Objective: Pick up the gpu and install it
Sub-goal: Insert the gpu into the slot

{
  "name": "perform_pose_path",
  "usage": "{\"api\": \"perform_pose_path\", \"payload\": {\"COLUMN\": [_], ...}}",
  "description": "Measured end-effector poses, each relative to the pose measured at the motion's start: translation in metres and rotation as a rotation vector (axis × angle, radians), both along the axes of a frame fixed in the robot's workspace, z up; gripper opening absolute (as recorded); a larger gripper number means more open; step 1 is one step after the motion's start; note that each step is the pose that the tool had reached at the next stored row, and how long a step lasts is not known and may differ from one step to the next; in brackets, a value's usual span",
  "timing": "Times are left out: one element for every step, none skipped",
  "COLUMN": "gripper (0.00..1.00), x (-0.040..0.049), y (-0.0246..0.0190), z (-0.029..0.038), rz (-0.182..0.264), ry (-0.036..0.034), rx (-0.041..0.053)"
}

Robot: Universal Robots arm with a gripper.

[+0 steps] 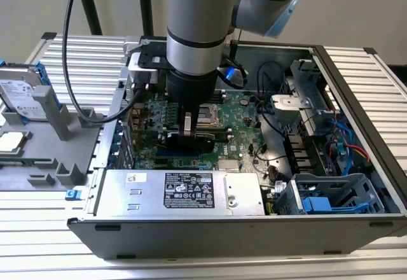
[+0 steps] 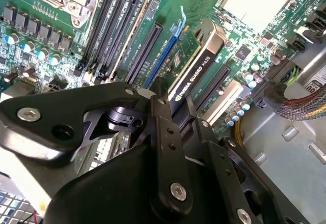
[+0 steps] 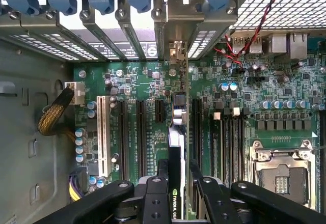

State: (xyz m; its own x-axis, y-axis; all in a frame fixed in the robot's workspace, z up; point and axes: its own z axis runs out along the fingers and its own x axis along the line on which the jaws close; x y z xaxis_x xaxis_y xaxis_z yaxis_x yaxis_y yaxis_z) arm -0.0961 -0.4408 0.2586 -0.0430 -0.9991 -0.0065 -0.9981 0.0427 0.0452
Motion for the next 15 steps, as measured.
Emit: {"api": "perform_pose_path", "payload": {"gripper": [0.0,0.0,0.0,0.0,0.0,0.0,0.0,0.0,0.0,0.0,0.0,0.0,0.0,0.0,0.0], "x": [0.0,0.0,0.0,0.0,-0.0001,-0.0001,-0.0001,-0.0001,-0.0001,-0.0001,-0.0002,-0.0004,-0.0008,-0.0012,-0.0016], "y": [0.0,0.0,0.0,0.0,0.0,0.0,0.0,0.0,0.0,0.0,0.0,0.0001,0.0,0.0001,0.0001], "z": [-0.0001,-0.0001,-0.0001,-0.0001,-0.0002,-0.0002,-0.0002,-0.0002,-0.0002,-0.0002,-0.0001,0.0,0.0002,0.0003,0.0003], "rz": [0.0,0.0,0.0,0.0,0.0,0.0,0.0,0.0,0.0,0.0,0.0,0.0,0.0,0.0,0.0], "ry": [0.0,0.0,-0.0001,-0.0001,-0.0001,-0.0001,-0.0001,-0.0001,-0.0001,-0.0001,-0.0003,-0.0004,-0.0003,-0.0002,-0.0001], "rx": [0.0001,0.0001,0.0001,0.0001,0.0001,0.0002,0.0001,0.0001,0.0001,0.0002,0.0005,0.0005,0.0003,0.0002,0.0001]}}
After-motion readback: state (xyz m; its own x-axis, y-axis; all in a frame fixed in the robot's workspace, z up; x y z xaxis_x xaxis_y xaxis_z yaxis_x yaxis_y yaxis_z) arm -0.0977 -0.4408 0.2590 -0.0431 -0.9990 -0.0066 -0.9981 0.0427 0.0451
